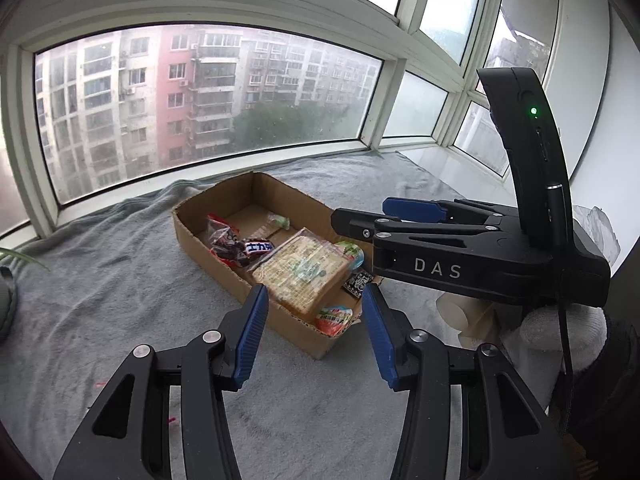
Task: Organize snacks
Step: 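Lower the orange-green packet into the box and open the left gripper, then move the left gripper to a chocolate bar while the right moves to the red-candy bag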
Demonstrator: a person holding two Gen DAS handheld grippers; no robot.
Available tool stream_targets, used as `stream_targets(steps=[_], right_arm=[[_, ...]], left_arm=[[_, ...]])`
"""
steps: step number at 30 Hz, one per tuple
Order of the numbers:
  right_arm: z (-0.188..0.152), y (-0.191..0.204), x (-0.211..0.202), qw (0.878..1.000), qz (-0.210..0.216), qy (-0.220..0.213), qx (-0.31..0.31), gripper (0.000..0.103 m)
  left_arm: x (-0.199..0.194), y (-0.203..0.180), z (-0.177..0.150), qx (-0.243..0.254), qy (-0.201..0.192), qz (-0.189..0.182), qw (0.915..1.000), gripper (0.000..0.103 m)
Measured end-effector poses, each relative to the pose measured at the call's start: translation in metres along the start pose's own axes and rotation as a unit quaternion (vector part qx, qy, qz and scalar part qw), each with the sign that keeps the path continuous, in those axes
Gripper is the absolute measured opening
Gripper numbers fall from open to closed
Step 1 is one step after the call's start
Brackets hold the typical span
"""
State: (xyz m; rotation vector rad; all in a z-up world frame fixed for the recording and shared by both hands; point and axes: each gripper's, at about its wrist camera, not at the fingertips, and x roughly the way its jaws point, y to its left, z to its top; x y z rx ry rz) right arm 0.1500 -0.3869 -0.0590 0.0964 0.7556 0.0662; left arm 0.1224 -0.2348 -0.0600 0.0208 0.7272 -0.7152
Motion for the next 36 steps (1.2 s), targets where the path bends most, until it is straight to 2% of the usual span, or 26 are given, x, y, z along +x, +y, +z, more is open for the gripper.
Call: stream_targets(steps=[1,2,3,11,16,26,31,36], right_arm=[[-0.001,0.003,-0.002,1.0,0.002,0.0,-0.001,0.068],[-0.002,0.007,-0.004,1.0,0.005,0.0,-0.001,0.078],[-0.003,0.01,-0.006,1.0,0.007,-0.004,-0.001,0.084],[-0.013,0.04,-0.02,0.999,0.047,-0.012,-0.003,0.084],[-0.026,0.059,-0.023,0.997,0.073,-0.008,-0.01,0.084],[-0.053,0.085,0.007,0.992,0.112,0.048,-0.024,0.084],[-0.058,0.103,0.026,0.988,0.135,0.072,-0.031,0.084],[-0.059,0.119,0.047,0.983,0.154,0.096,-0.039,0.084]], left_arm=[[-0.004,0.002,-0.001,-0.001,-0.002,0.002,1.0,0.047],[-0.008,0.005,-0.003,-0.003,-0.004,0.005,1.0,0.047],[-0.011,0.008,-0.004,-0.005,-0.005,0.007,0.9999,0.047],[-0.038,0.037,-0.024,-0.021,-0.006,0.033,0.9992,0.048],[-0.061,0.073,-0.047,-0.052,-0.003,0.055,0.9972,0.048],[-0.105,0.161,-0.109,-0.144,0.022,0.121,0.9819,0.048],[-0.106,0.18,-0.127,-0.17,0.035,0.127,0.9766,0.048],[-0.088,0.177,-0.13,-0.162,0.051,0.11,0.9793,0.048]])
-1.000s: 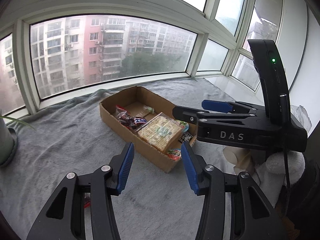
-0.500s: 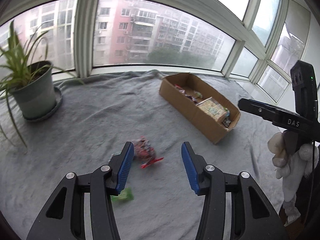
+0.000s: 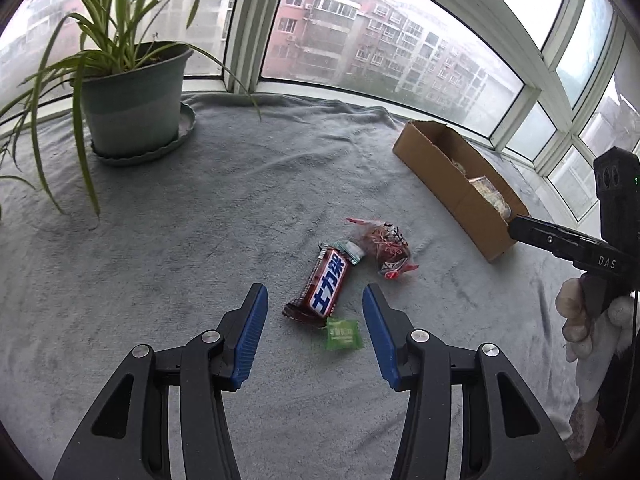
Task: Organize snacks
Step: 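Move the left gripper to a chocolate bar while the right moves to the red-candy bag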
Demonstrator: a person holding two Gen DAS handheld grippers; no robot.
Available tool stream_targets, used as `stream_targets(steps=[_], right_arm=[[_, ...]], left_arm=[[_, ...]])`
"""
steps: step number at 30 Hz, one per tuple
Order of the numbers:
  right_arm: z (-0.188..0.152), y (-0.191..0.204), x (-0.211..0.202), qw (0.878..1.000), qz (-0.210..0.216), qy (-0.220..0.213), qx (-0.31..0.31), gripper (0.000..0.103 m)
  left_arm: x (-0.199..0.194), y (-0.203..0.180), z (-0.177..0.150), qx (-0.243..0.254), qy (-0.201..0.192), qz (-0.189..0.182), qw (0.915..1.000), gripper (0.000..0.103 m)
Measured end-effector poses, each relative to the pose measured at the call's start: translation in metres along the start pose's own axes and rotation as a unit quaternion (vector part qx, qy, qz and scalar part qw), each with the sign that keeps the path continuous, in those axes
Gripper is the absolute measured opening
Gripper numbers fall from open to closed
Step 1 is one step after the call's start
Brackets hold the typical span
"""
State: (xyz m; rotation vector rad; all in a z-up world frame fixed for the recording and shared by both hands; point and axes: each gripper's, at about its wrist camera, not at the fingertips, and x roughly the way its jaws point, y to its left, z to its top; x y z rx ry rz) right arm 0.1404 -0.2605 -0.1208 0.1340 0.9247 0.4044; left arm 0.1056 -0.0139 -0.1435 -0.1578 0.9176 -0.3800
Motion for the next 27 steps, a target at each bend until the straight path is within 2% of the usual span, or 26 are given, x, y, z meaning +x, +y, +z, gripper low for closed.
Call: stream_targets(steps=[7,17,23,26,27], right_arm=[[0.005,0.009,0.029,1.0,0.021,0.022,-0.004,0.084],[0.008,0.017,0.072,0.997,0.044,0.068,-0.006,0.07],[0.009,0.022,0.093,0.994,0.048,0.093,-0.005,0.065],[0.01,0.023,0.1,0.993,0.048,0.104,-0.005,0.051],[0.011,0.023,0.102,0.993,0.049,0.108,-0.005,0.05]], left_arm=[[0.024,-0.007,0.001,0.024,0.024,-0.004,0.9994,0.048],[0.043,0.001,0.0,0.023,0.05,0.002,0.9985,0.048],[0.049,0.002,0.001,0.026,0.057,0.001,0.998,0.037],[0.053,0.003,0.002,0.026,0.06,0.004,0.9978,0.037],[0.054,0.003,0.002,0.028,0.061,0.005,0.9977,0.037]])
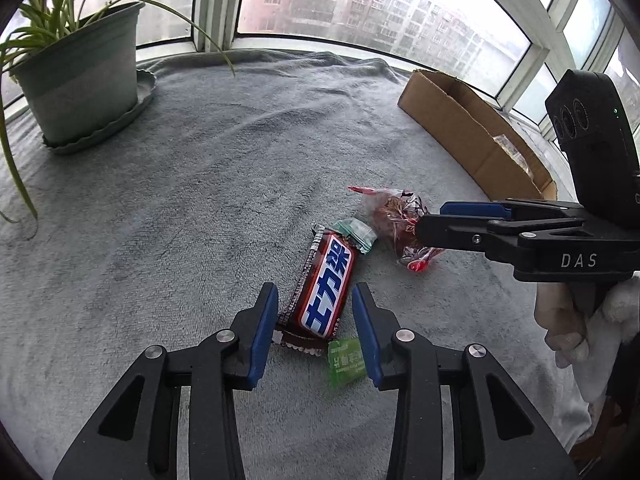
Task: Organize snacks
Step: 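Move the left gripper to a chocolate bar while the right moves to the red-candy bag, then grasp the chocolate bar with the left gripper while the right grasps the red-candy bag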
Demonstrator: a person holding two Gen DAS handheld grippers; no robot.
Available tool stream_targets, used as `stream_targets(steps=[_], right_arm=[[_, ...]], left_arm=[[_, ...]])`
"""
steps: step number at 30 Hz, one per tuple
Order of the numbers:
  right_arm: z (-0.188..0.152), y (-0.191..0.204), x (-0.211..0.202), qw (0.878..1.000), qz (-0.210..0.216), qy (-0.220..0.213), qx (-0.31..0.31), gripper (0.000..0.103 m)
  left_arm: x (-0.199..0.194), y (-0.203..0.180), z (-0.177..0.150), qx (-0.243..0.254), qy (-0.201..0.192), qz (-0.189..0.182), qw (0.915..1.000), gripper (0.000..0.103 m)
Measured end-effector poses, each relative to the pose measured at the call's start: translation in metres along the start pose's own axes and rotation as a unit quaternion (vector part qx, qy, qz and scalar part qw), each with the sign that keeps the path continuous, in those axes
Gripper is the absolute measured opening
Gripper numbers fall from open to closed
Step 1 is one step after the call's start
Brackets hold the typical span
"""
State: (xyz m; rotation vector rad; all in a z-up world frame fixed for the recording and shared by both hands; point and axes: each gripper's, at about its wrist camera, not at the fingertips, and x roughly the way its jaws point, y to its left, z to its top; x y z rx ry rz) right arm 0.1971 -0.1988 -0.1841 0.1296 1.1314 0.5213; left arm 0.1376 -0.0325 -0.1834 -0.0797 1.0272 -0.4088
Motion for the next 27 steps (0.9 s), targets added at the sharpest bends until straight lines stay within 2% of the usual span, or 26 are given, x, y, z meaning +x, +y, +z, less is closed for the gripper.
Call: stream_targets(steps=[13,15,16,27], right_arm=[[0.007,0.001,0.016,1.0,0.009,0.021,0.005,0.046],[0.008,0.002,0.017,1.0,0.008,0.022,0.0,0.036],[0.008,0.003,0.018,1.0,0.009,0.022,-0.001,0.035],[0.004,0.008,0.003,1.0,-0.003,-0.005,-0.013,0.034]], left_arm=[[0.012,-0.002,0.005,0.011,0.006,0.006,0.9999,0.035],[0.013,-0.002,0.005,0.011,0.004,0.008,0.9999,0.03],[0.013,-0.002,0.006,0.011,0.004,0.009,0.9999,0.028],[0.008,0.0,0.006,-0.007,-0.009,0.016,0.9998,0.027]])
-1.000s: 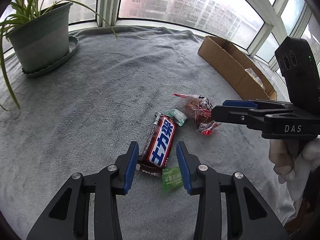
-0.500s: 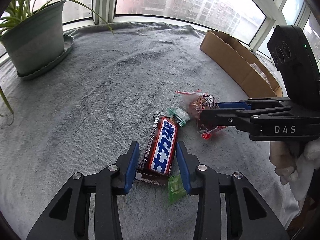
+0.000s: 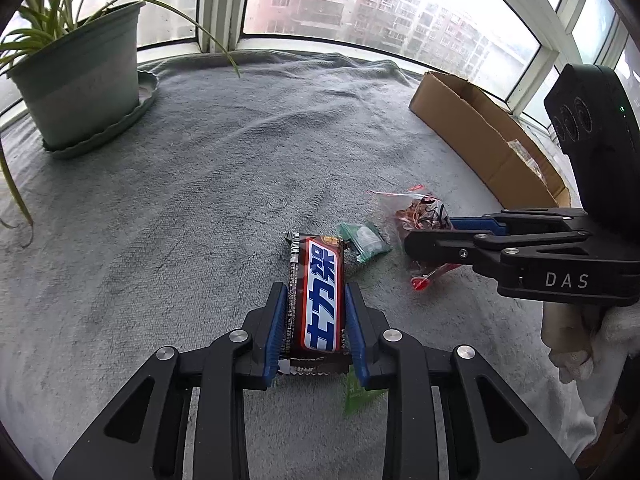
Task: Organize snacks
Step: 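Grasp the chocolate bar with the left gripper while the right grasps the red-candy bag, then carry the red-candy bag over the box with the right gripper while the left carries the bar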
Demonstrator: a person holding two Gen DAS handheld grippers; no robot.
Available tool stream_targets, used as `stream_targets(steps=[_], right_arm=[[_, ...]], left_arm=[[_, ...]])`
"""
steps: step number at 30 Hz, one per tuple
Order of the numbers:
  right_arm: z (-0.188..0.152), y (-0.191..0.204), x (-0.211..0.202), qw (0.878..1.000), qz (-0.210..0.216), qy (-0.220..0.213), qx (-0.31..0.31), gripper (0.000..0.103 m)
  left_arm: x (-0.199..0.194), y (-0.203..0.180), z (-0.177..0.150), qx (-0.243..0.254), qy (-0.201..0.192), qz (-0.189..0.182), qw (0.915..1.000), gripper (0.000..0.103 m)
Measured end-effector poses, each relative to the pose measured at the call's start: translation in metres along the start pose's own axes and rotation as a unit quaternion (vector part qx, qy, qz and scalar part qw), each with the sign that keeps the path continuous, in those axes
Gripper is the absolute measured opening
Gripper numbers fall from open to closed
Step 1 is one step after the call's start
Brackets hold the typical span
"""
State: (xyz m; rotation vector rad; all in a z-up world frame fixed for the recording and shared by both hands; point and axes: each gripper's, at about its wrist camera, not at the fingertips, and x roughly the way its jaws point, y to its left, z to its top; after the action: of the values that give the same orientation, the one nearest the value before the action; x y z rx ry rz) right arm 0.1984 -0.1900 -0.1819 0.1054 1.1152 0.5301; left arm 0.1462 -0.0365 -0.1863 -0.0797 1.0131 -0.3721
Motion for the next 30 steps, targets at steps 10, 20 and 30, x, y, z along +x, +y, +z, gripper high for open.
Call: stream_targets(steps=[10,20,30], right_arm=[[-0.007,-0.002,-0.046,0.999,-0.02,-0.046,-0.012,0.034],[-0.013,-0.021,-0.097,0.994,-0.045,-0.095,-0.003,0.034],[-0.017,-0.056,-0.139,0.988,-0.079,-0.129,0.017,0.034]], left_arm=[[-0.028,-0.009,0.009,0.008,-0.035,0.001,0.9994,0.027],[-0.052,-0.04,0.022,0.04,-0.066,-0.012,0.9969,0.027],[-0.057,-0.068,0.037,0.064,-0.078,-0.029,0.9944,0.027]])
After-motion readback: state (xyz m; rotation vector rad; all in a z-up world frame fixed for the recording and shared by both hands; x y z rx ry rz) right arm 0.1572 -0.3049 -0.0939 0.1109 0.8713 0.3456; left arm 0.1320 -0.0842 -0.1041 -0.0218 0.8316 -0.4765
